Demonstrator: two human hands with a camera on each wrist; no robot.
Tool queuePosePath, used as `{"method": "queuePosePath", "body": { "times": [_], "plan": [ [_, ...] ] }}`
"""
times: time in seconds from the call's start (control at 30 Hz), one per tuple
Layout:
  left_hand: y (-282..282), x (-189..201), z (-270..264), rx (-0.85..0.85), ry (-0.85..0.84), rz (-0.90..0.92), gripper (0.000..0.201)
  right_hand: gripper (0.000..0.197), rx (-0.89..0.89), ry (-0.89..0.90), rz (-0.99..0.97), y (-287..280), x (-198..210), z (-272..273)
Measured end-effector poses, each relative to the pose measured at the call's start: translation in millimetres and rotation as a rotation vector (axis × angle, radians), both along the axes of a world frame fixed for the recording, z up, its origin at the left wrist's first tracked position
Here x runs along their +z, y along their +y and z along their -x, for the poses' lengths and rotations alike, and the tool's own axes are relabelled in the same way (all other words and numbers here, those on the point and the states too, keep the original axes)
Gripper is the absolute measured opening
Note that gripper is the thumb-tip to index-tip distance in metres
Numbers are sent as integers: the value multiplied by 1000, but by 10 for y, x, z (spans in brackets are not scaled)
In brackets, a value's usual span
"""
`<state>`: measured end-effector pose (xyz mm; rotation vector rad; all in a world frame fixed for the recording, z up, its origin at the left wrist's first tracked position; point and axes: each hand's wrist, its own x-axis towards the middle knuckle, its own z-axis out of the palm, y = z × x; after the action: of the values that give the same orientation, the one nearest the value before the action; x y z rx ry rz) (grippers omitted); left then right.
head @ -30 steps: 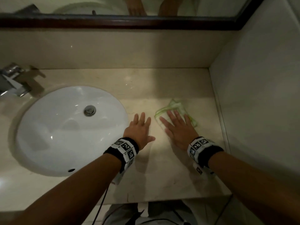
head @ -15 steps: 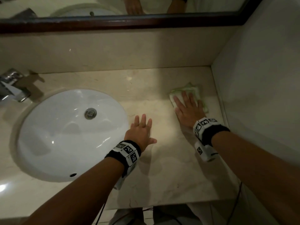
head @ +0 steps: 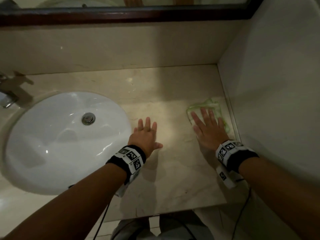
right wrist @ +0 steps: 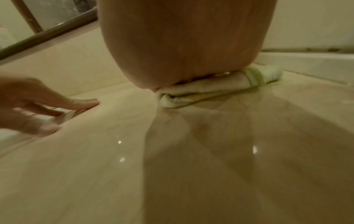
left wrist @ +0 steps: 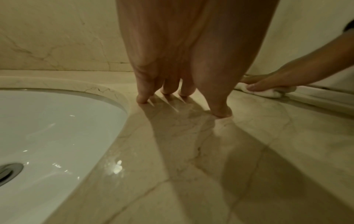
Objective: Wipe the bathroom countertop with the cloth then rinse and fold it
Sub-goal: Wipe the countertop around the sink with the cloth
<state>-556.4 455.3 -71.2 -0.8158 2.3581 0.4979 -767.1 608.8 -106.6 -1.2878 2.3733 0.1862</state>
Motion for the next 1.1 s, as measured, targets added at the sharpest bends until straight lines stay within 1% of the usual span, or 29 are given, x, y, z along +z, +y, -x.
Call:
{"method": "queuePosePath", "body": {
  "times": [0.1, 0.17, 0.23, 0.37, 0.47, 0.6, 0.73, 0.77, 0.83, 0.97, 1.1],
  "plan": [
    [-5, 5, -2, 3, -5, -1, 89, 57, -69, -29, -37, -253, 29, 348],
    [1, -8, -10, 5, -4, -2, 89, 59, -116, -55, -15, -417, 55, 570],
    [-5, -15, -10, 9, 2, -1, 89, 59, -123, -60, -30, -557, 66, 689],
    [-9, -27, 8, 21, 9, -22, 90, 59, -197, -80, -140, -719, 110, 658],
    [-24, -49, 10, 29, 9, -41, 92, 59, -237, -97, -167, -808, 187, 540],
    [-34, -73, 15, 32, 15, -62, 93, 58, -136, -103, -165, -1119, 251, 101],
    [-43, -101, 28, 32, 26, -68, 95, 60, 118, -73, -102, -1518, 153, -455],
    [-42, -112, 26, 31, 27, -65, 95, 61, 152, -73, -98, -1567, 139, -525],
    [-39, -122, 12, 25, 32, -56, 95, 61, 182, -79, -100, -1590, 129, -525],
    [-32, -131, -1, 20, 34, -48, 93, 59, 247, -82, -86, -1461, 177, -292],
    [-35, -148, 4, 20, 25, -47, 93, 61, 201, -62, -124, -1271, 216, 75]
  ]
}}
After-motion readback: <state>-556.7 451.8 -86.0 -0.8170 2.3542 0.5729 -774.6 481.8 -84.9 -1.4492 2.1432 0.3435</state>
